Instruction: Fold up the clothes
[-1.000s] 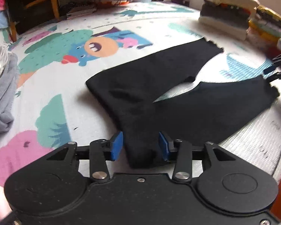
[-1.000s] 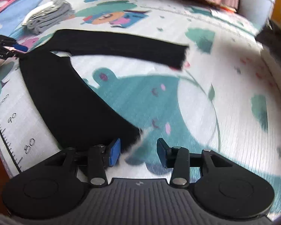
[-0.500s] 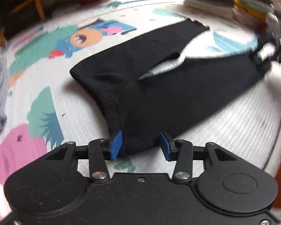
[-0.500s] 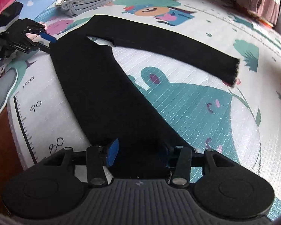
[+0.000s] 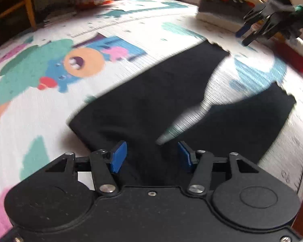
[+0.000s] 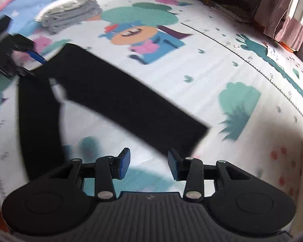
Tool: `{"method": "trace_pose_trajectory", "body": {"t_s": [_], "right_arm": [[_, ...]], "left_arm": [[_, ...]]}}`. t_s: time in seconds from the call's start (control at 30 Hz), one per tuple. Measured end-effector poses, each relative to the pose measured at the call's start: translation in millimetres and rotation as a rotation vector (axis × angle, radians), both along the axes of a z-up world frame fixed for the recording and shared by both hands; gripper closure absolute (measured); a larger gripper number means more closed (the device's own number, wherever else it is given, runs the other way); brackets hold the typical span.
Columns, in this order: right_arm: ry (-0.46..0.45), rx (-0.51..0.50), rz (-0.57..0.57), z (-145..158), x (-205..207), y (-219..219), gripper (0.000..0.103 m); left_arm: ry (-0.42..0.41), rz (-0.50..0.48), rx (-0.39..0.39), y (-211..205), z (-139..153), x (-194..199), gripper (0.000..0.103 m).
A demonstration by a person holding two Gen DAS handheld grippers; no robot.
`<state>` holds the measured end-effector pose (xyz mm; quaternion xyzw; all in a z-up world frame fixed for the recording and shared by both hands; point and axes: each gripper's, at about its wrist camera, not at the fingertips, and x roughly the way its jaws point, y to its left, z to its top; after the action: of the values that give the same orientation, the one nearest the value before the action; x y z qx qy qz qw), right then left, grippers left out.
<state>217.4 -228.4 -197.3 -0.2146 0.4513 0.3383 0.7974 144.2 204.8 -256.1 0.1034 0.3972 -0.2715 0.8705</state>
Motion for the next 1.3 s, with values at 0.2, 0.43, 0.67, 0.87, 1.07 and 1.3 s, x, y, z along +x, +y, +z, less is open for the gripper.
{"method": "trace_pose_trajectory", "body": {"t_s": [0.2,0.43,0.67,0.87,1.07,1.3], "right_arm": [[-0.018,-0.040,-0.022,-29.8,67.0,-5.1,0.060],[0.029,-0.040,0.031,-49.5,107.2,0.3,0.058],[0.058,0.006,-0.033,-63.1,122.0,-0.2,0.054],[0.032,-0.005,0.003,-62.6,115.0,3.9,0.054],[0.034,-0.003,0.013,-61.5,115.0,4.8,0.055],[0.052,-0.026,0.132,-56.4,111.5,11.6,0.054]], "left_arm": [[0.007,0.065,-0.017,26.3,11.5,52.7,0.048],[0.099,0.049,-0.086,52.1,11.7,97.3,0.050],[0.104,0.111,-0.050,64.1,-20.3,107.1,0.078],[-0.021,0.219,-0.210,57.2,8.2,77.6,0.079],[0.127,0.225,-0.225,59.3,-21.9,83.8,0.083],[0.156,0.095,-0.126,51.3,4.0,103.8,0.057]]}}
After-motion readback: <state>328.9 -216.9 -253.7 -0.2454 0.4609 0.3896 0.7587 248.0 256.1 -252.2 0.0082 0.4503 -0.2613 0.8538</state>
